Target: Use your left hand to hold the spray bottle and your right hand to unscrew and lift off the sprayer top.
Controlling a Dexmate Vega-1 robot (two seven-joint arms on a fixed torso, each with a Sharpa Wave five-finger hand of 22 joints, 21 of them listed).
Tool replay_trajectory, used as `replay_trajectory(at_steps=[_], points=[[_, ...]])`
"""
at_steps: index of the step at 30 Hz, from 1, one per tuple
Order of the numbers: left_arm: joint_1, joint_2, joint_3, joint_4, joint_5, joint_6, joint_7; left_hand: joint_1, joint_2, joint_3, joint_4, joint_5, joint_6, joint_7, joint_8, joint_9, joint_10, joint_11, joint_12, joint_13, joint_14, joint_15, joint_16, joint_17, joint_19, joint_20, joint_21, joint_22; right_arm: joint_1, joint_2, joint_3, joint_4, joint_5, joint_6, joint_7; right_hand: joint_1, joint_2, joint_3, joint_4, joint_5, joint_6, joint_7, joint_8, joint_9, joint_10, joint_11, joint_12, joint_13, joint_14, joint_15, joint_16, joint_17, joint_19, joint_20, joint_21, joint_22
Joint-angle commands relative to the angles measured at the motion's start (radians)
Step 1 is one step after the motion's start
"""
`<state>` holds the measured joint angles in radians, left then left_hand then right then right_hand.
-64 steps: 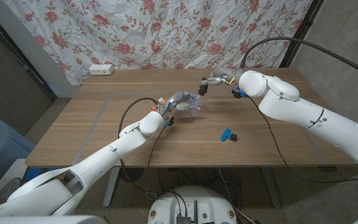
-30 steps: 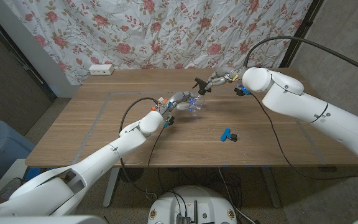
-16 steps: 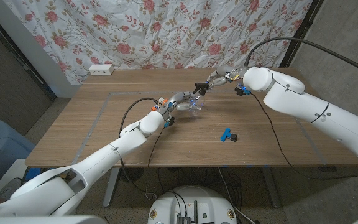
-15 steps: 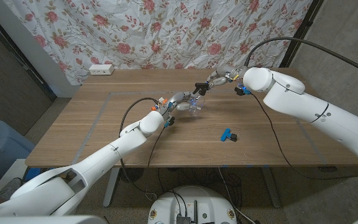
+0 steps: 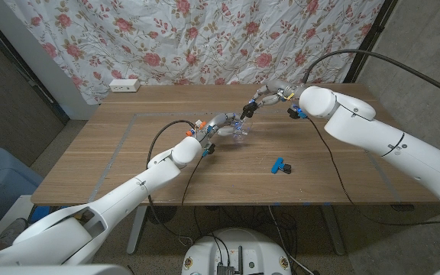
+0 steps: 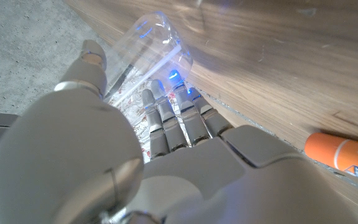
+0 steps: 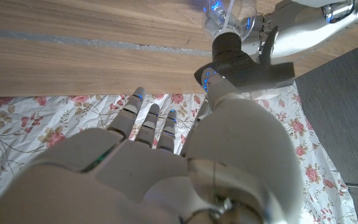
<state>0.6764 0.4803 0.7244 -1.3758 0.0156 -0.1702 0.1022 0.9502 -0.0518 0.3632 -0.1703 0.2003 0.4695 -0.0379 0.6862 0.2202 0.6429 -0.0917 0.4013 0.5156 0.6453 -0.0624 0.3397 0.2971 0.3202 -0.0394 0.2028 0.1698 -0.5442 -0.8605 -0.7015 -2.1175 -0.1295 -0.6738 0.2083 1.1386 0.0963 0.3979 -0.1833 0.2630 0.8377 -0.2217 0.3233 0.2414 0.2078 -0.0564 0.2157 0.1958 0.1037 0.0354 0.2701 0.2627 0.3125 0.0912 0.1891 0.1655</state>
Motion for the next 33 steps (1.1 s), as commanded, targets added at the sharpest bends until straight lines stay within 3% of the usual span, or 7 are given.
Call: replay_trajectory(at_steps=[1,11,22,27,33], points=[[0.003,0.000,0.000,0.003,-0.005,-0.007,-0.005,-0.004,0.138,0.017,0.014,0.004,0.010,-0.018,0.180,0.002,0.074,-0.064,0.002,0.010,0.006,-0.133,-0.003,0.000,0.005,-0.075,-0.005,0.004,-0.034,0.010,0.026,0.003,0.037,0.031,-0.061,0.001,-0.003,-0.001,0.002,0.002,0.012,-0.001,0.009,0.002,0.009,-0.001,0.003,0.002,0.007,-0.003,0.007,0.004,0.005,0.004,0.004,0.001],[-0.003,-0.004,0.000,0.020,-0.008,-0.020,-0.009,-0.006,0.139,0.018,0.011,0.003,0.012,-0.017,0.182,0.001,0.076,-0.064,0.000,0.011,0.007,-0.133,-0.003,0.001,0.005,-0.075,-0.005,0.004,-0.024,0.008,0.019,0.003,0.041,0.019,-0.064,0.010,-0.009,-0.004,0.002,-0.003,0.009,-0.002,0.005,-0.001,0.008,-0.008,0.000,0.002,0.001,-0.007,0.007,0.007,-0.005,0.004,-0.001,0.002],[-0.013,-0.015,-0.002,0.046,-0.008,-0.047,-0.002,-0.007,0.139,0.020,0.007,0.003,0.013,-0.017,0.185,0.000,0.077,-0.066,-0.003,0.011,0.008,-0.133,-0.005,0.001,0.005,-0.076,-0.005,0.004,-0.035,-0.021,0.036,-0.013,0.022,-0.003,-0.094,0.041,-0.010,-0.002,0.002,-0.008,-0.035,-0.001,-0.024,-0.014,0.003,-0.007,-0.005,0.002,-0.007,-0.007,0.008,0.012,-0.012,0.008,-0.002,0.002],[-0.013,-0.014,-0.004,0.046,-0.009,-0.044,-0.001,-0.009,0.139,0.021,0.006,0.003,0.013,-0.018,0.186,-0.001,0.079,-0.069,-0.003,0.012,0.008,-0.134,-0.007,0.001,0.005,-0.075,-0.005,0.004,-0.043,-0.027,0.050,-0.022,0.022,-0.021,-0.111,0.034,-0.015,-0.010,0.010,-0.014,-0.052,-0.002,-0.035,-0.019,0.004,-0.004,-0.005,0.002,-0.005,-0.002,0.011,0.015,-0.007,0.014,0.001,0.002],[-0.012,-0.013,-0.006,0.045,-0.010,-0.039,0.001,-0.011,0.141,0.022,0.006,0.003,0.012,-0.019,0.186,-0.002,0.079,-0.067,-0.005,0.012,0.008,-0.133,-0.008,0.001,0.005,-0.076,-0.005,0.004,-0.048,-0.036,0.064,-0.032,0.023,-0.039,-0.125,-0.010,-0.023,-0.035,0.034,-0.028,-0.073,-0.001,-0.055,-0.029,0.001,0.007,-0.009,0.003,-0.003,0.013,0.014,0.020,-0.002,0.027,0.002,0.003]])
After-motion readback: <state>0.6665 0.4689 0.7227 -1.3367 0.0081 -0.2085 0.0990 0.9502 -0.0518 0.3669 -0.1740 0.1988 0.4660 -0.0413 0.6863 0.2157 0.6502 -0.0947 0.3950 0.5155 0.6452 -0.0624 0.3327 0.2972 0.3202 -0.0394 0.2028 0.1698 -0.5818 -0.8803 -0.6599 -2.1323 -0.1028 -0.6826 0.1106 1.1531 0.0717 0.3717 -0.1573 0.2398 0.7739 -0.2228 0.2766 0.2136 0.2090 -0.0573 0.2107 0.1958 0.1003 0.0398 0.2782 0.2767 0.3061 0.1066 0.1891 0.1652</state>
